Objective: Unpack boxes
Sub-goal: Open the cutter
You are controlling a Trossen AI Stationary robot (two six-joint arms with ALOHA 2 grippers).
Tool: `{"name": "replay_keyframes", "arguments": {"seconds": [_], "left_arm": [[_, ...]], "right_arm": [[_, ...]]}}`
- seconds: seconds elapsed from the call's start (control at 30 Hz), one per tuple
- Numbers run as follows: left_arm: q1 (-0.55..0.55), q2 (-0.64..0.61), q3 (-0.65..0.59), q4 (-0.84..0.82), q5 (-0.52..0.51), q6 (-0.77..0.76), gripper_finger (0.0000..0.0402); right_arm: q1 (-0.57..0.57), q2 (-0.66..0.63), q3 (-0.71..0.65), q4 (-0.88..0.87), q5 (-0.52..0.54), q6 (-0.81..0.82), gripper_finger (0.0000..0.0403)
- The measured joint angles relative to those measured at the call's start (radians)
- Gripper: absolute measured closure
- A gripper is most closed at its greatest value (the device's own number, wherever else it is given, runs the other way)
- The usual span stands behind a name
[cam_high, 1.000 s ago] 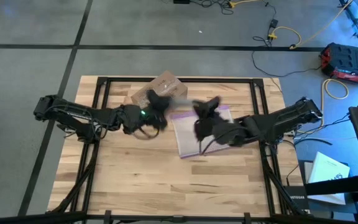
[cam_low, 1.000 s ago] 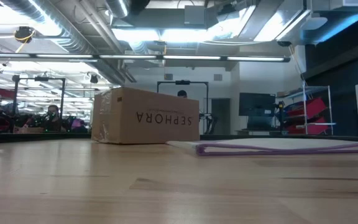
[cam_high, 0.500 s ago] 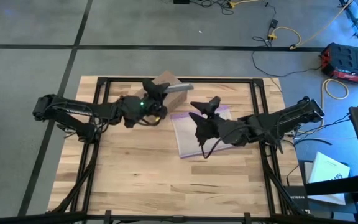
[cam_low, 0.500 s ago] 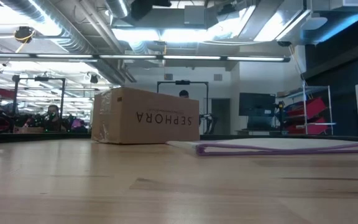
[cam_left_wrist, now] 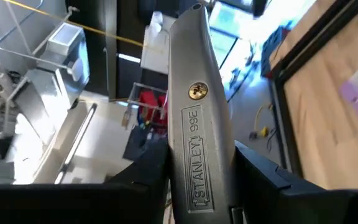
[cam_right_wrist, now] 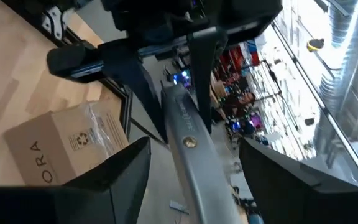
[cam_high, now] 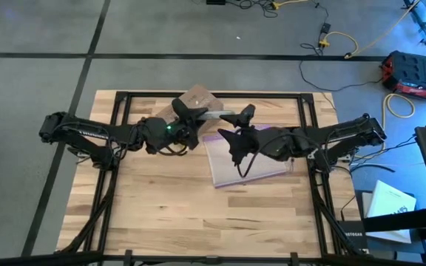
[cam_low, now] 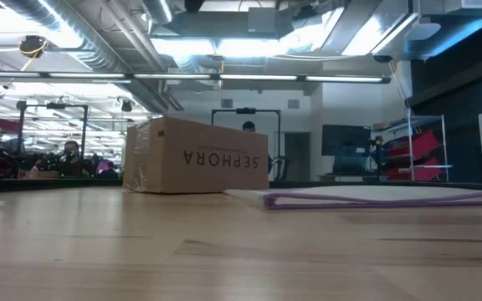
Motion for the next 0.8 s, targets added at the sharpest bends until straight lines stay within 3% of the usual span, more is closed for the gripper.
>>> {"name": "replay_keyframes", "arguments": {"seconds": [0.27,0.6,0.8], "left_arm": [[0.0,0.001,0.0,0.0,0.092,-0.06,0.0281],[-0.001,0.002,0.002,0.002,0.094,-0.046,0.0281],[-0.004,0.002,0.002,0.004,0.09,0.002,0.0281]], "right_arm": [[-0.056,0.001,0.0,0.0,-0.117,-0.001,0.0171],[-0.106,0.001,0.0,-0.001,-0.21,0.099,0.0172],[-0.107,0.007,0.001,-0.004,-0.232,0.14,0.0202]]}}
